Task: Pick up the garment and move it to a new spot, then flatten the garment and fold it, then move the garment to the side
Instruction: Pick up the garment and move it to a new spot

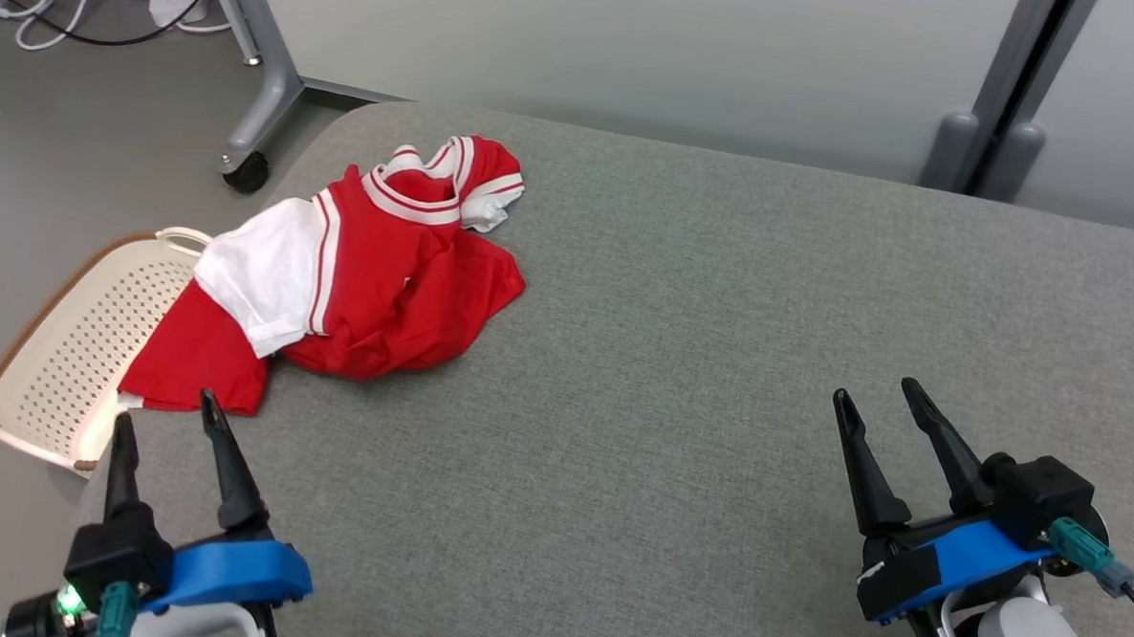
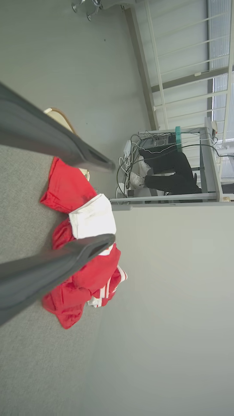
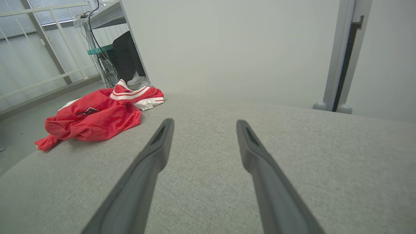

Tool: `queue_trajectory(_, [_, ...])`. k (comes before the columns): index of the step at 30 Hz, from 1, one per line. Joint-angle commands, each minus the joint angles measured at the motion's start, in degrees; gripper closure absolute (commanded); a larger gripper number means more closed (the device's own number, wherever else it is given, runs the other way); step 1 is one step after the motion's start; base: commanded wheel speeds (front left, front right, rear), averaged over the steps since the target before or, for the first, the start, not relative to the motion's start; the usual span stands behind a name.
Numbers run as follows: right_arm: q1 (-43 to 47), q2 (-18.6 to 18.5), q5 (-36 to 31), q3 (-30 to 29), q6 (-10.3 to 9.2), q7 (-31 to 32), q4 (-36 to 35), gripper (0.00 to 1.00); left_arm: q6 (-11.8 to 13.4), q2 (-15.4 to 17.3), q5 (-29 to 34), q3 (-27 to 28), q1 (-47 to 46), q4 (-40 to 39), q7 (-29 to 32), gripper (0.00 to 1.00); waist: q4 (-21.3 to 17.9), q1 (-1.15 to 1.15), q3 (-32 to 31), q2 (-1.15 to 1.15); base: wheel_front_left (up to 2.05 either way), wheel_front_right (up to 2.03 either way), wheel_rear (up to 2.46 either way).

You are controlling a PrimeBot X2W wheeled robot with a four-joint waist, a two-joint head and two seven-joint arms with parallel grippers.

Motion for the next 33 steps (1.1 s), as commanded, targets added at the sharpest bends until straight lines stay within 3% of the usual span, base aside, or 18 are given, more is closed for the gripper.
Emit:
queue_trajectory(1, [-0.8, -0.3, -0.2, 0.0, 0.03, -0.2, -0.2, 0.0, -0.2, 0.4, 0.1, 0.4, -1.3, 0.0, -0.2, 0.0, -0.3, 0.0, 0.2, 0.0, 0.0, 0.0, 0.0])
queue_trajectory(8, [-2.8, -0.7, -2.5, 0.2, 0.03, -0.2, -1.2, 0.0, -1.5, 3.2, 0.1, 3.9, -9.3, 1.5, -0.2, 0.0, -5.3, 0.0, 3.7, 0.0, 0.0, 0.0, 0.0])
queue_trajectory(18, [-6.0, -4.1, -3.2, -0.2, 0.03, -0.1, -4.8, 0.0, -4.2, 8.6, -1.4, 7.9, -22.4, 8.6, -0.2, 0.0, -12.4, 0.0, 11.8, 0.0, 0.0, 0.0, 0.0])
queue_trajectory(25, [-7.0, -5.5, -3.2, -0.9, 0.03, -0.1, -7.2, 0.0, -7.2, 13.0, -2.1, 8.1, -29.6, 21.1, 0.8, 0.0, -15.5, 0.0, 15.9, 0.0, 0.0, 0.0, 0.0])
queue_trajectory(33, [-7.9, -6.5, -2.9, -1.7, 0.03, -0.1, -8.4, 0.0, -11.1, 16.0, -3.3, 6.1, -35.5, 34.8, 8.6, 0.0, -16.8, 0.0, 18.8, 0.0, 0.0, 0.0, 0.0])
